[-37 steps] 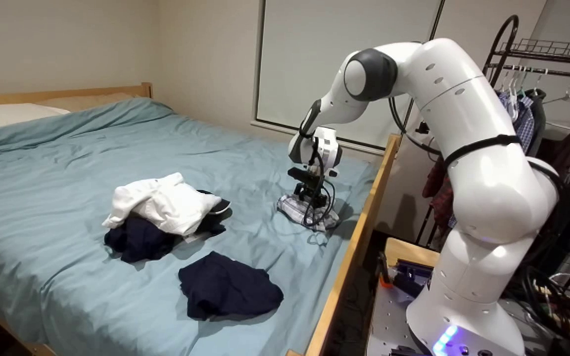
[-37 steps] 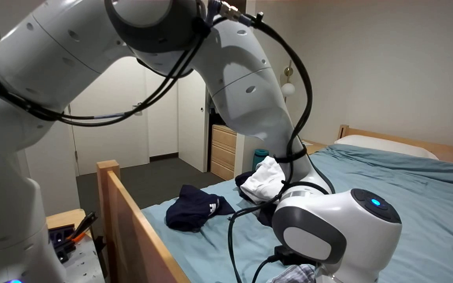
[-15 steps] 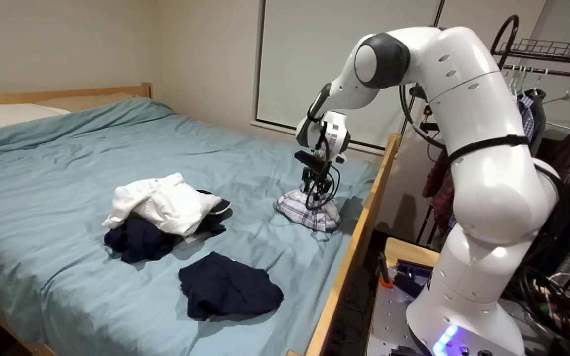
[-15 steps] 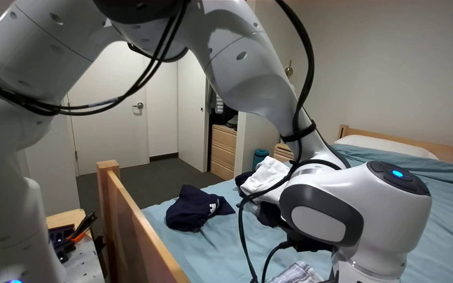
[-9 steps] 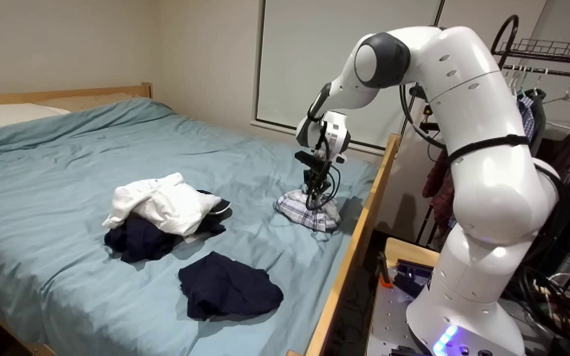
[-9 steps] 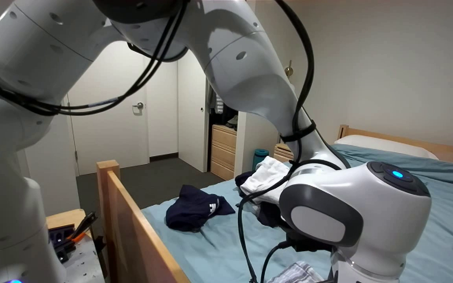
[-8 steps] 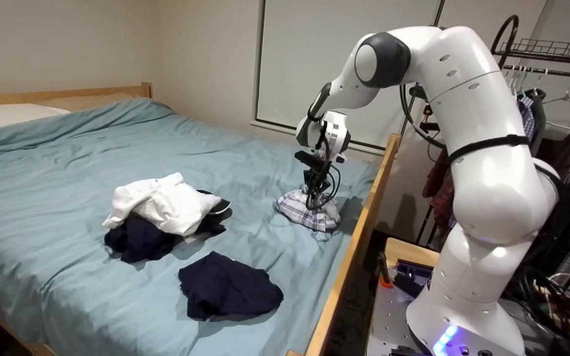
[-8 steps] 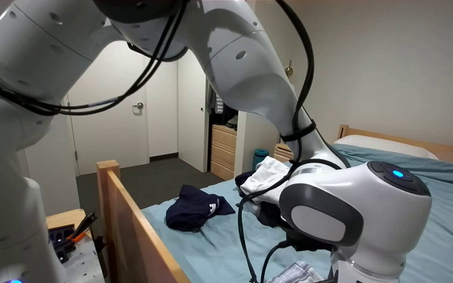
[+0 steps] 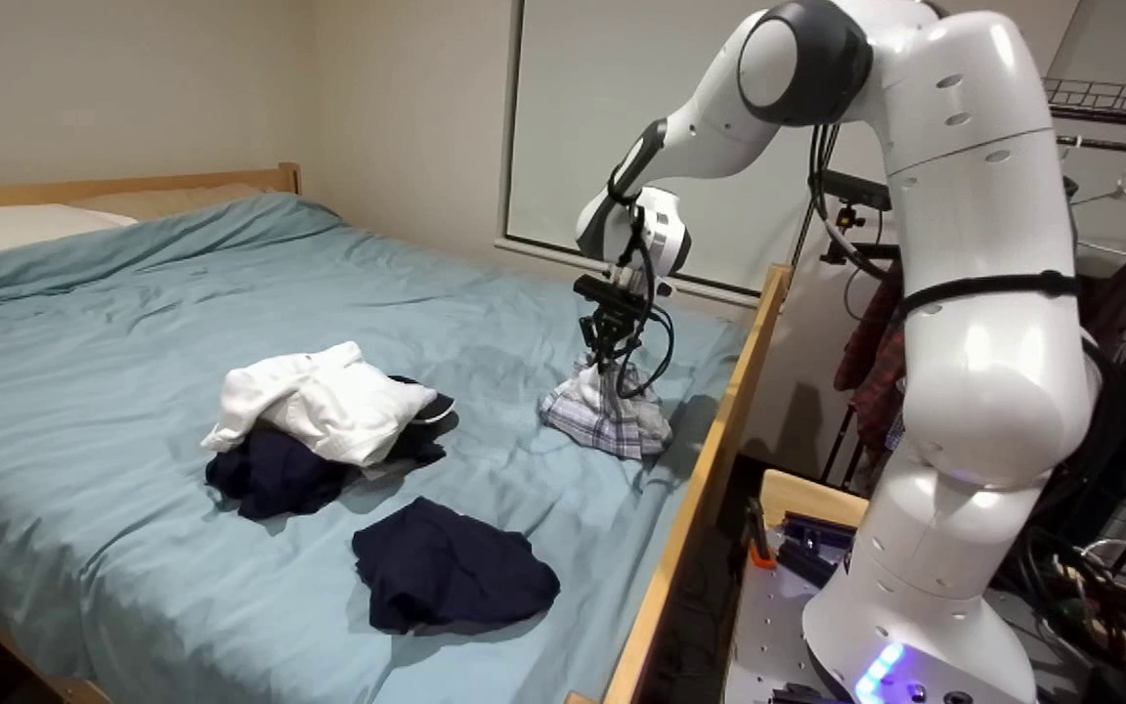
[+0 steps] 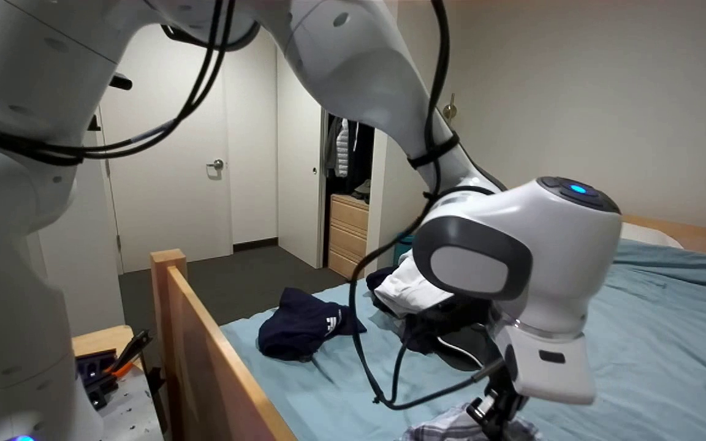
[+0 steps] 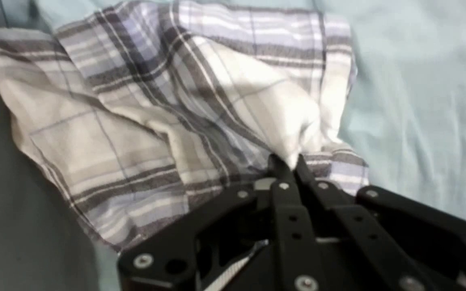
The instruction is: Move the pajama pants slightly to the right, unfold them, then put them back
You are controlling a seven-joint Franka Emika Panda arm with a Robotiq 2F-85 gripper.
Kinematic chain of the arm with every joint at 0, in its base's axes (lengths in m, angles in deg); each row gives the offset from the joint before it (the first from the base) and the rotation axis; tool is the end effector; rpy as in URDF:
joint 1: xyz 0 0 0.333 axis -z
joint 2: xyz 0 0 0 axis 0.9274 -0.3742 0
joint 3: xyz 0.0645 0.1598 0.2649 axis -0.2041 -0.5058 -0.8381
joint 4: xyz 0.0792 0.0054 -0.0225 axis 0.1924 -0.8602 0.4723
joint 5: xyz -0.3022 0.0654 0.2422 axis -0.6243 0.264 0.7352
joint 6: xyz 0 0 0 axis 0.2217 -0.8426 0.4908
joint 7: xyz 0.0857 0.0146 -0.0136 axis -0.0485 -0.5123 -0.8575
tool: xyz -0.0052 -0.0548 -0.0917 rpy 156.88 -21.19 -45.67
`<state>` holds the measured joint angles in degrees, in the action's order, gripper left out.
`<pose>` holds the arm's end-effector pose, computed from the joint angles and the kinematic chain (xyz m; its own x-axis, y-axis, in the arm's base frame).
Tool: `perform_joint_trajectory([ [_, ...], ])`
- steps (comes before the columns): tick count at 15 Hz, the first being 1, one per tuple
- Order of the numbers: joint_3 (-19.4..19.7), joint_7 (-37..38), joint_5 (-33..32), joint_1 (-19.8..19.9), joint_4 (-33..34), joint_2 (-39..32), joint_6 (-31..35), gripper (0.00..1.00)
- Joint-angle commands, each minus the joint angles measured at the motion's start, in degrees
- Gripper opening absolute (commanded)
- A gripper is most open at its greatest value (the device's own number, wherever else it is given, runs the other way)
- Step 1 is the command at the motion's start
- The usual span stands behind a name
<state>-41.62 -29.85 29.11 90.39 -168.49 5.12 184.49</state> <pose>0.4507 -0.3869 0.2092 -0.0948 -0.9872 -0.1283 -0.9852 0.1115 -0.1301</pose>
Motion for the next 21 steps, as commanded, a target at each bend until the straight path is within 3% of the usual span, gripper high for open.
perform_joint_trajectory([
  [1,-1.6,-4.2,-3.6,-5.2,-12.7,10.5,2.0,0.04],
  [5,-5.4,-5.8,-5.6,-10.7,-18.9,15.6,0.6,0.04],
  [6,-4.2,-3.1,-4.6,-9.5,-14.9,11.7,0.4,0.04],
  [8,-5.5,-3.2,-5.0,-11.4,-17.0,13.4,0.5,0.04],
  [11,-5.8,-5.9,-4.3,-10.8,-17.1,13.4,-0.6,0.04],
  [14,-9.4,-9.4,-2.6,-11.7,-11.2,7.2,-3.2,0.04],
  [21,-16.3,-10.9,-7.9,-18.3,0.0,-1.1,-11.7,0.04],
])
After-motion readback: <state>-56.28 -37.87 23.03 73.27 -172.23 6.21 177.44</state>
